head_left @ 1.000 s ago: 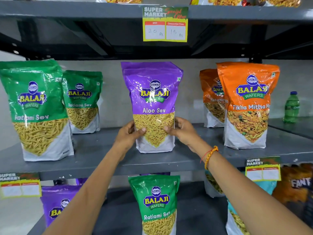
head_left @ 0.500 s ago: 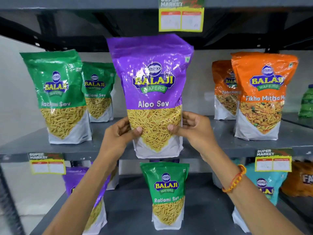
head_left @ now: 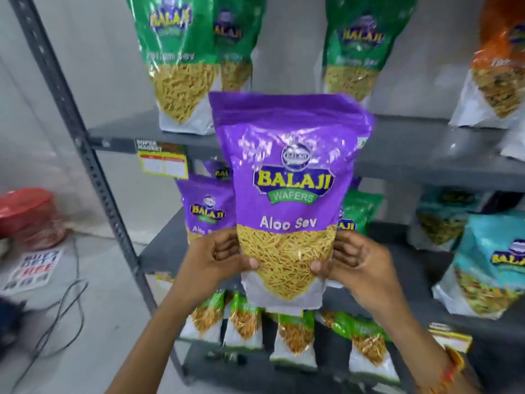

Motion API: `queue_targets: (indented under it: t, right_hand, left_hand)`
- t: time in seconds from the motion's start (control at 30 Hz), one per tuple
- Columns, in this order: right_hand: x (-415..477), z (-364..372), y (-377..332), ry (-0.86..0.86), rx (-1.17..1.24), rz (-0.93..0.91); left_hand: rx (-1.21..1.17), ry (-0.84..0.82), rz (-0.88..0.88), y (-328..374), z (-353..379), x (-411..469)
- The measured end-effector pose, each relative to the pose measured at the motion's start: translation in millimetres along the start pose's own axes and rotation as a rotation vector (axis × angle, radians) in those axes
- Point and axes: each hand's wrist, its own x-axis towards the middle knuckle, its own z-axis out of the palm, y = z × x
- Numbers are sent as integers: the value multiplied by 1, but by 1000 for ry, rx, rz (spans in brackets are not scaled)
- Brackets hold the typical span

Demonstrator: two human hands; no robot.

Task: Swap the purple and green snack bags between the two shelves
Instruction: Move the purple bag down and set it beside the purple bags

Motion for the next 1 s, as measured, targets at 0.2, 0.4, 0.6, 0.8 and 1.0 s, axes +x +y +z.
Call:
queue_targets:
  t: [0.2,0.4,0.6,0.8,1.0]
  right_hand:
    - [18,11,100,-85,-60,203]
    - [74,29,164,-52,-223,237]
    - [116,36,202,-6,-316,256]
    - [114,37,223,24,-390,225]
    - [110,38,211,-5,-405,193]
  left_hand:
    - [162,24,-175,-71,0,-2]
    - [360,170,-251,-124,9,53]
    - [432,280,-301,-160,11,94]
    - [405,273,-280,-171,18,98]
    - [406,309,-303,-171,26,96]
